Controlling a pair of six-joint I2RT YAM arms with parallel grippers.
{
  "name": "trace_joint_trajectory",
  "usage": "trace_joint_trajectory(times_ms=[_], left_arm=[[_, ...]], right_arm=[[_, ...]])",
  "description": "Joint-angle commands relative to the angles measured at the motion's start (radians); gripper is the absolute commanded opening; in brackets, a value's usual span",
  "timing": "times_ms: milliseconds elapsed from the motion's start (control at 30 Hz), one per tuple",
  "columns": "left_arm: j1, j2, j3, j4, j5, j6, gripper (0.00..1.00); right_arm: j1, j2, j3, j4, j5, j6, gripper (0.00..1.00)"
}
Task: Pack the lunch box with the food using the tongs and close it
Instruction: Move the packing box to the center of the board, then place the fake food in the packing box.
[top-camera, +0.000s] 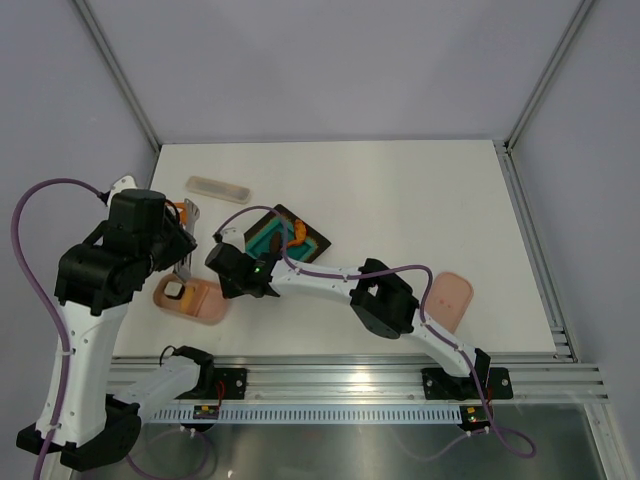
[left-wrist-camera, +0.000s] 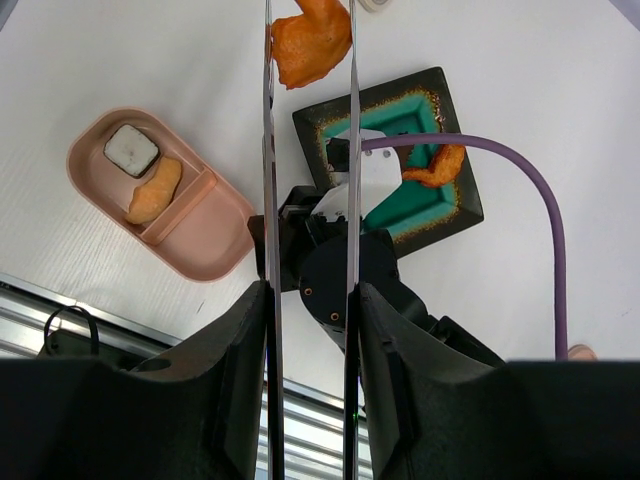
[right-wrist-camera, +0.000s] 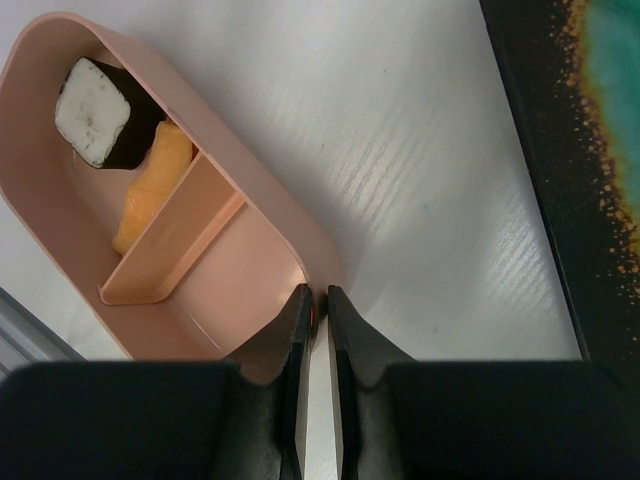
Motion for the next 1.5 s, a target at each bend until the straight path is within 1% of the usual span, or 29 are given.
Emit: trace_joint_trajectory(times_ms=[0, 200, 400, 467, 500, 533, 667, 833, 933, 1000, 1067, 1100, 1133, 1167, 1200, 1233, 1300, 1400, 1433, 1467], left_arm=[[0.004, -0.017, 0.001, -0.036, 0.004, 0.012, 0.0], [0.005, -0.023, -0.007, -0.036, 0.001, 0.016, 0.0], [0.004, -0.022, -0.011, -0.03, 0.006, 0.021, 0.0], [0.004, -0.025, -0.014, -0.032, 0.001, 0.021, 0.0], [0.004, -0.027, -0.016, -0.033, 0.001, 0.021, 0.0], [0.004, -0.03, -0.019, -0.033, 0.003, 0.021, 0.0], [0.005, -0.031, -0.027, -0.042, 0.001, 0.021, 0.0], [0.005, -0.034, -0.045, -0.055, 0.01, 0.024, 0.0], [0.005, -0.039, -0.083, -0.073, 0.022, 0.03, 0.0], [0.004, -0.053, -0.109, -0.087, 0.039, 0.038, 0.0], [0.004, -0.068, -0.157, -0.093, 0.049, 0.041, 0.0], [0.004, -0.079, -0.172, -0.095, 0.053, 0.053, 0.0], [0.005, -0.089, -0.188, -0.095, 0.061, 0.058, 0.0], [0.004, -0.097, -0.221, -0.093, 0.081, 0.064, 0.0], [0.004, -0.103, -0.24, -0.087, 0.094, 0.075, 0.0], [0.004, -0.114, -0.258, -0.084, 0.107, 0.075, 0.0], [0.004, -0.128, -0.313, -0.079, 0.128, 0.069, 0.0], [0.004, -0.154, -0.376, -0.075, 0.159, 0.065, 0.0], [0.004, -0.16, -0.39, -0.078, 0.176, 0.065, 0.0], [0.004, -0.172, -0.404, -0.081, 0.185, 0.065, 0.0]], right_arm=[[0.006, -0.063, -0.028, -0.029, 0.069, 0.009, 0.16], [0.004, -0.086, -0.069, -0.038, 0.081, 0.023, 0.16], [0.004, -0.121, -0.152, -0.009, 0.08, 0.043, 0.17], [0.004, -0.123, -0.163, 0.002, 0.067, 0.045, 0.21], [0.006, -0.124, -0.163, 0.003, 0.064, 0.043, 0.24], [0.004, -0.124, -0.157, 0.002, 0.057, 0.04, 0.33], [0.004, -0.138, -0.13, -0.02, 0.05, 0.017, 0.51], [0.004, -0.216, -0.159, -0.009, 0.081, 0.0, 0.55], [0.004, -0.288, -0.207, -0.014, 0.136, -0.021, 0.56], [0.0, -0.355, -0.238, -0.029, 0.208, -0.035, 0.56], [-0.011, -0.412, -0.32, -0.03, 0.262, -0.038, 0.57], [-0.031, -0.476, -0.357, -0.027, 0.271, -0.031, 0.57], [-0.045, -0.509, -0.439, -0.017, 0.271, -0.019, 0.57], [-0.063, -0.546, -0.481, -0.011, 0.27, 0.006, 0.57], [-0.1, -0.614, -0.529, -0.006, 0.267, 0.02, 0.57], [-0.12, -0.647, -0.614, 0.005, 0.264, 0.034, 0.57], [-0.187, -0.742, -0.719, 0.006, 0.235, 0.067, 0.57], [-0.241, -0.86, -0.808, 0.005, 0.237, 0.078, 0.58], [-0.27, -0.885, -0.857, 0.002, 0.242, 0.08, 0.58], [-0.284, -0.908, -0.873, -0.003, 0.253, 0.078, 0.59]])
